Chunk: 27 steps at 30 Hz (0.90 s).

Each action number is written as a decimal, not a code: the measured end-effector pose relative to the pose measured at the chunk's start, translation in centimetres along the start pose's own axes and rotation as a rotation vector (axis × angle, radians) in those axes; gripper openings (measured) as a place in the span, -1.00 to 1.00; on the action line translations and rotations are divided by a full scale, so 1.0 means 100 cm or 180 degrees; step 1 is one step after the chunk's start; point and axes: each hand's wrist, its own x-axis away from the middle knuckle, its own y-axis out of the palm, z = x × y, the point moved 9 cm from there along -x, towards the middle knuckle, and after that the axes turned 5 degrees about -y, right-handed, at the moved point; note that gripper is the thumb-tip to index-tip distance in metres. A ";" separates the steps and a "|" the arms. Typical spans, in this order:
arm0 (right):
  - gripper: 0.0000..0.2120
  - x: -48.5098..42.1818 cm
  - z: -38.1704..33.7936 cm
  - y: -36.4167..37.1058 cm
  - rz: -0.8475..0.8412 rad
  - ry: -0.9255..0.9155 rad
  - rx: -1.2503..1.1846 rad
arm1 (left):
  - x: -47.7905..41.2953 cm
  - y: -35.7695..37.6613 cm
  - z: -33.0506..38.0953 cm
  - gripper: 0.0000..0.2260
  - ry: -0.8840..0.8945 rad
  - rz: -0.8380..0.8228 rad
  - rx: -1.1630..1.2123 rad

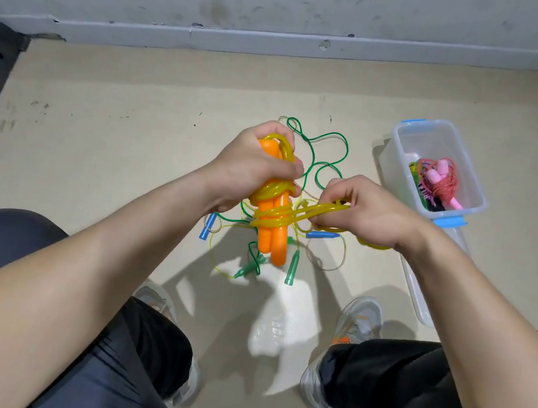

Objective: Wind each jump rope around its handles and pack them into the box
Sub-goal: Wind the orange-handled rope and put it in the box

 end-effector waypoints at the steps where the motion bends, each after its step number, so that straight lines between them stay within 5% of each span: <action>1: -0.90 0.002 0.001 -0.002 -0.0011 0.0026 -0.0010 | 0.001 0.001 0.001 -0.70 0.0084 -0.0018 -0.0205; 4: -0.98 0.009 0.005 -0.015 -0.0018 0.0175 0.0014 | 0.002 -0.004 0.000 -0.70 0.0185 0.0028 -0.0544; 11: -0.74 0.009 0.016 -0.020 0.0058 0.0373 0.0861 | 0.001 -0.002 -0.001 -0.72 0.0447 0.0297 -0.1378; 19: -0.81 0.016 0.044 -0.033 -0.0117 0.0939 0.1449 | -0.008 -0.011 -0.011 -0.77 0.0564 0.0554 -0.2256; 27: -0.78 0.007 0.060 -0.005 0.0032 0.0623 -0.0112 | -0.012 -0.018 -0.019 -0.75 0.0692 0.0743 -0.2796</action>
